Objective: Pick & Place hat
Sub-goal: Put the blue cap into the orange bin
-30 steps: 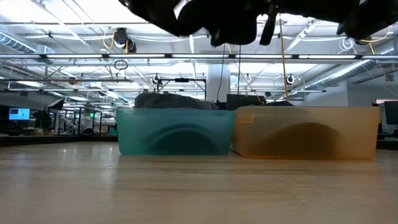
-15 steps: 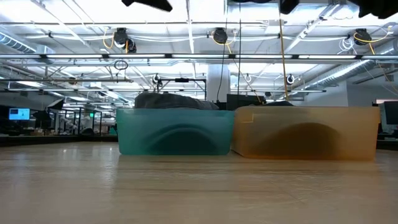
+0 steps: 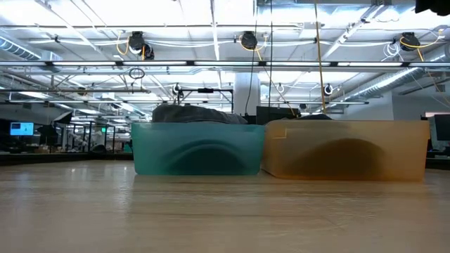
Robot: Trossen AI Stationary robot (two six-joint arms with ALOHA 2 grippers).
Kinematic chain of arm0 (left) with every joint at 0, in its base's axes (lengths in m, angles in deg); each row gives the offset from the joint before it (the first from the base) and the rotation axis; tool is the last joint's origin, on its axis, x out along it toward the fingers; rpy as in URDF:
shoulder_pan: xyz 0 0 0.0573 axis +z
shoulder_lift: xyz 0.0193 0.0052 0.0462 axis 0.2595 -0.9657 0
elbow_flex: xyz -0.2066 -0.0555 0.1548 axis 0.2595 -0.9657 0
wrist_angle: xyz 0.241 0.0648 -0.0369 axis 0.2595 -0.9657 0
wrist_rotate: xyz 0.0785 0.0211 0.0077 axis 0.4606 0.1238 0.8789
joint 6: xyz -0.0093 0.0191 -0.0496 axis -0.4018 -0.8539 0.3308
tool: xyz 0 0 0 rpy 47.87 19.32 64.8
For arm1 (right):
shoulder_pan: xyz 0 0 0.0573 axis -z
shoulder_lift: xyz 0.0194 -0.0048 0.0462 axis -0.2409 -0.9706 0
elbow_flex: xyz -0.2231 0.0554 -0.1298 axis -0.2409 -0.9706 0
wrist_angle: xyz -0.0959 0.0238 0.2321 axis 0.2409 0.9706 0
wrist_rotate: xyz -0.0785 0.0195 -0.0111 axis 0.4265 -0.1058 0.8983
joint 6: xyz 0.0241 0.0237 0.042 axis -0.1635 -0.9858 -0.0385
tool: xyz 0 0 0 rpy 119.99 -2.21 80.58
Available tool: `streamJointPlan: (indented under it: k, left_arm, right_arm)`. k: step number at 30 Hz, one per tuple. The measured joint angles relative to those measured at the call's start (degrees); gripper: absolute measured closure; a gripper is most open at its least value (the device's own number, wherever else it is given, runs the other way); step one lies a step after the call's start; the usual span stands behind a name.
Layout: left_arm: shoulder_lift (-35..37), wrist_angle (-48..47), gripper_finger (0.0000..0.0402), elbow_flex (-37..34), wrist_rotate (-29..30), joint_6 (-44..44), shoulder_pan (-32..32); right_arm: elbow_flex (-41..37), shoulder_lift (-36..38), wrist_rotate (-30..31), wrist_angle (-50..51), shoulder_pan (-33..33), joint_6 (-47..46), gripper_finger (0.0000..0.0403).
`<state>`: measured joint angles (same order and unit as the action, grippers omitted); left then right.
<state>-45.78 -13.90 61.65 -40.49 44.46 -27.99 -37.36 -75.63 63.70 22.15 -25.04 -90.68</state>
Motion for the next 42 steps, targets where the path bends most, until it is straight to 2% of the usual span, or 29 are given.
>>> streamJointPlan:
  k: [6,13,21,24,34,39,42]
  left_arm:
    - [0.0,6.5,0.0153,0.0,-6.5,-1.1,1.0]
    - [-0.5,11.7,0.0145,0.0,-10.0,-1.1,1.3]
    - [-1.7,15.1,0.0151,0.0,-10.3,-0.9,1.2]
    - [-3.4,16.3,0.0156,0.0,-11.9,-0.9,1.3]
    - [-6.5,18.2,0.0161,0.0,-12.8,-1.2,1.2]
    - [-7.4,18.3,0.0178,0.0,-14.0,-1.3,0.4]
    - [-7.4,18.4,0.0205,0.0,-13.3,-1.3,0.1]
  right_arm:
    - [0.0,0.0,0.0,-1.8,-3.5,6.2,0.0403]
    - [0.0,-0.9,2.3,-2.8,-5.3,10.3,0.0403]
    - [0.0,-2.7,3.7,-3.2,-5.5,11.2,0.0403]
    - [0.0,-4.0,6.3,-4.7,-5.5,11.5,0.0403]
    - [0.0,-7.5,6.8,-7.1,-5.5,11.4,0.0403]
    - [0.0,-8.2,9.4,-6.5,-5.5,11.4,0.0403]
    - [0.0,-8.2,9.6,-5.9,-5.5,11.4,0.0403]
